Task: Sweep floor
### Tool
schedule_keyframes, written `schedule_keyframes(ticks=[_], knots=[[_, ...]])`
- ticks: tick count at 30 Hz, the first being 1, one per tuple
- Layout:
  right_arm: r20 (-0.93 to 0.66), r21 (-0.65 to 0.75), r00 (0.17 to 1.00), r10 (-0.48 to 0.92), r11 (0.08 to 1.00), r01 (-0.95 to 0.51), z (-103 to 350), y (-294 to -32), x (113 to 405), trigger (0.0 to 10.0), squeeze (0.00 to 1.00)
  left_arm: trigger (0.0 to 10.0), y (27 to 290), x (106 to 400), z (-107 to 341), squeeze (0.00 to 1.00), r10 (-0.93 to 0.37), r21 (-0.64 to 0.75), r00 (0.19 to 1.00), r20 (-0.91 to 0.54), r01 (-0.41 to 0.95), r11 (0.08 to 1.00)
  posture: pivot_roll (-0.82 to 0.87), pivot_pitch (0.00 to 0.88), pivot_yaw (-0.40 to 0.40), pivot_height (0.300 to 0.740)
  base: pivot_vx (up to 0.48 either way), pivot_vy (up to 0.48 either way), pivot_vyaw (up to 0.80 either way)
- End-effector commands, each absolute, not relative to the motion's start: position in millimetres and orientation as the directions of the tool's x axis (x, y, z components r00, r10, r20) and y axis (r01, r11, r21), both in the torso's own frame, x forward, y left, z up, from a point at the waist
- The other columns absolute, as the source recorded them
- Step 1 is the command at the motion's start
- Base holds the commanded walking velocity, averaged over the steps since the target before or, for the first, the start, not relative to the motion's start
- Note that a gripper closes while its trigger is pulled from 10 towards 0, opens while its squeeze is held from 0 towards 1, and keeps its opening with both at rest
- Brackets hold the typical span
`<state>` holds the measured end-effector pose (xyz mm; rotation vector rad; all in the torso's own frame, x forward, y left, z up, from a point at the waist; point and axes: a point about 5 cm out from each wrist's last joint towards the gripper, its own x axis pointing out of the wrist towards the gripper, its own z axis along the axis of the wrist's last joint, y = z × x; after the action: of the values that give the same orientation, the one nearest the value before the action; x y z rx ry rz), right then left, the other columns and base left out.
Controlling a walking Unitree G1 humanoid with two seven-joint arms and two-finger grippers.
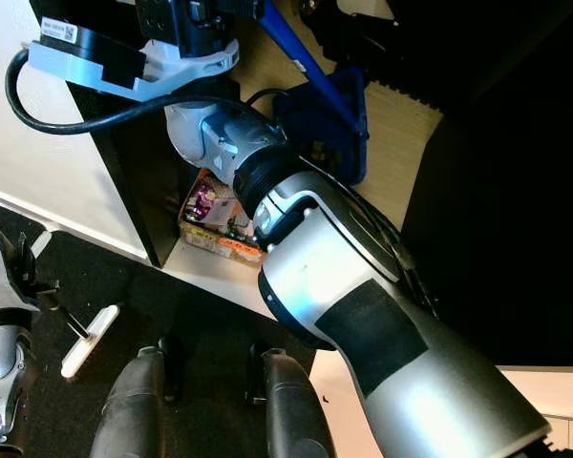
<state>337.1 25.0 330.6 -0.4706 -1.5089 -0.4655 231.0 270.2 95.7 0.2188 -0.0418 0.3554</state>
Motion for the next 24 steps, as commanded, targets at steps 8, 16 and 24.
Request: schedule_keyframes(ticks=[8,16,24], knots=[[0.981,-0.014,-0.158,0.111,0.856,0.516,330,38,323,10.0,0.00,10.0,265,226,92,0.00,0.344,0.196,0.936,0.074,-0.352,0.915,0.10,0.249,-0.211,0.740,0.000,0.000,0.00],[0.988,-0.002,-0.134,0.082,0.858,0.513,329,37,324,10.0,0.00,10.0,265,225,92,0.00,0.345,0.197,0.936,0.073,-0.353,0.915,0.11,0.249,-0.210,0.740,0.000,0.000,0.00],[0.991,0.132,-0.104,-0.085,0.746,0.653,355,-2,343,10.0,0.00,10.0,264,230,91,0.00,0.336,0.193,0.940,0.064,-0.342,0.919,0.11,0.228,-0.194,0.740,0.000,0.000,0.00]])
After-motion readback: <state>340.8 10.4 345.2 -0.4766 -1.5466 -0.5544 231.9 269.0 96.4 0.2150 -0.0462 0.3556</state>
